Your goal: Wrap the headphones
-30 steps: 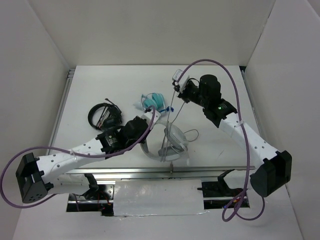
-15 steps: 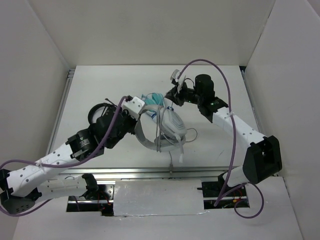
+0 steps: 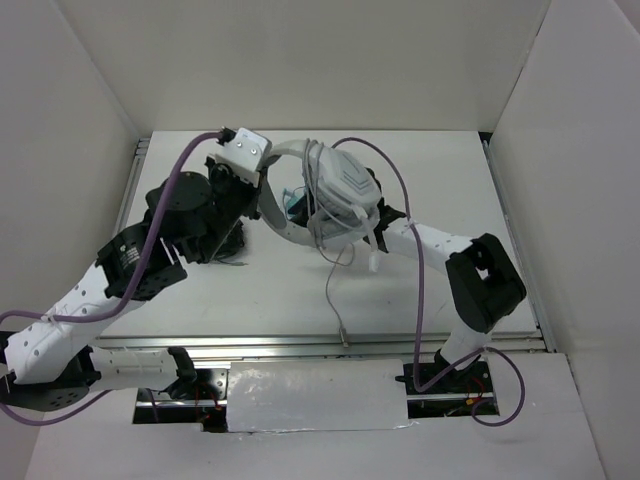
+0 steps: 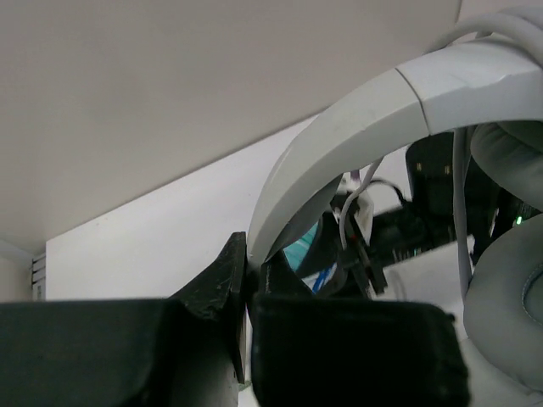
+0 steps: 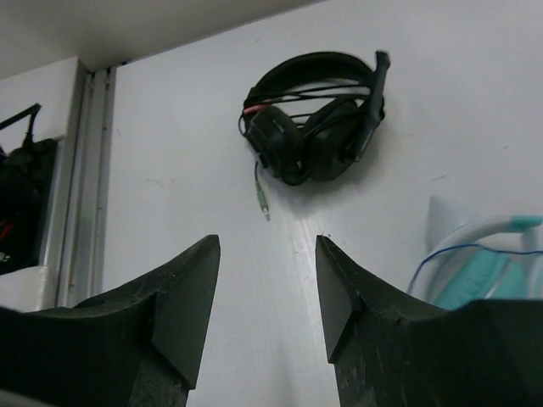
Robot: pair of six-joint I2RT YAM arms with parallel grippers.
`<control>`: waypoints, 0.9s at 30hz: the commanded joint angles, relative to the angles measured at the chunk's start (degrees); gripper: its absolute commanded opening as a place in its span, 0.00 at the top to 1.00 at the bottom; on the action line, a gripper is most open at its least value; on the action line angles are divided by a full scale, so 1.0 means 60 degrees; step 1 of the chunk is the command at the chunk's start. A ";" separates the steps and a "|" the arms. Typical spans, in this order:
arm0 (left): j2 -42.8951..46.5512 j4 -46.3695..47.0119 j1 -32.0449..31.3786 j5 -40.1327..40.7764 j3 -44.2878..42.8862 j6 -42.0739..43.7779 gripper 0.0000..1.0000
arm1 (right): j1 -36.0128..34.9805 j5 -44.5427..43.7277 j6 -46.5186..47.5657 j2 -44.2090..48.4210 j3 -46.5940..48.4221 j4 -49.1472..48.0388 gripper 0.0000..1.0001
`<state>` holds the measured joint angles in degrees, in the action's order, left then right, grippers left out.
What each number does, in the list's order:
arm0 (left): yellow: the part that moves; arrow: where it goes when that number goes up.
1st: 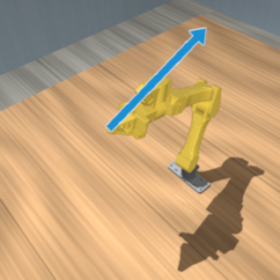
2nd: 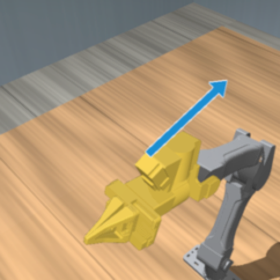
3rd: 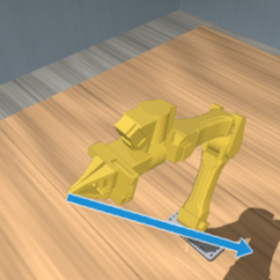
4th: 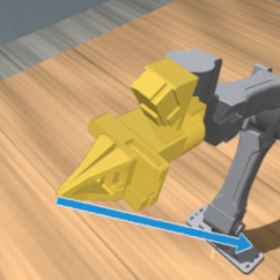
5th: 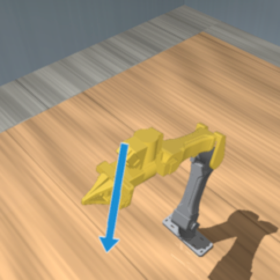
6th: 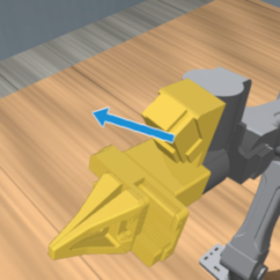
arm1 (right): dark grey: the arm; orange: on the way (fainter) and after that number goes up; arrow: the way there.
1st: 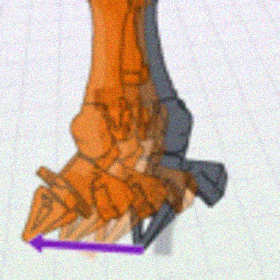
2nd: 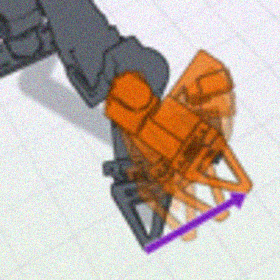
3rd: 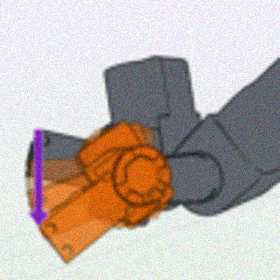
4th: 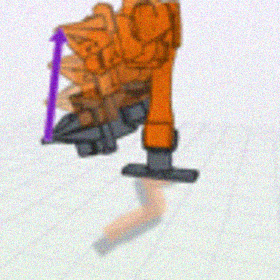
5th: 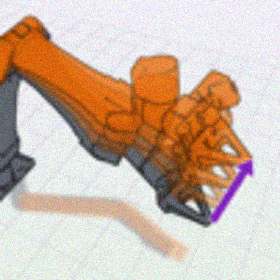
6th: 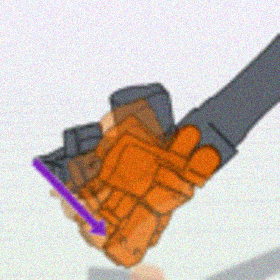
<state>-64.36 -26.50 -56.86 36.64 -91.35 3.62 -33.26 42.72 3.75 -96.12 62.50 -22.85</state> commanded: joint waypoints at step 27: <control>-0.3554 -0.0051 0.8375 -0.2530 -0.3893 -0.3296 1.00 | -0.2001 -0.1931 -0.2693 0.2655 -0.5655 -0.2890 1.00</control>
<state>-85.36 -31.59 -11.25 26.98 -115.63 -7.11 -43.90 40.42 -16.58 -87.99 29.80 -42.85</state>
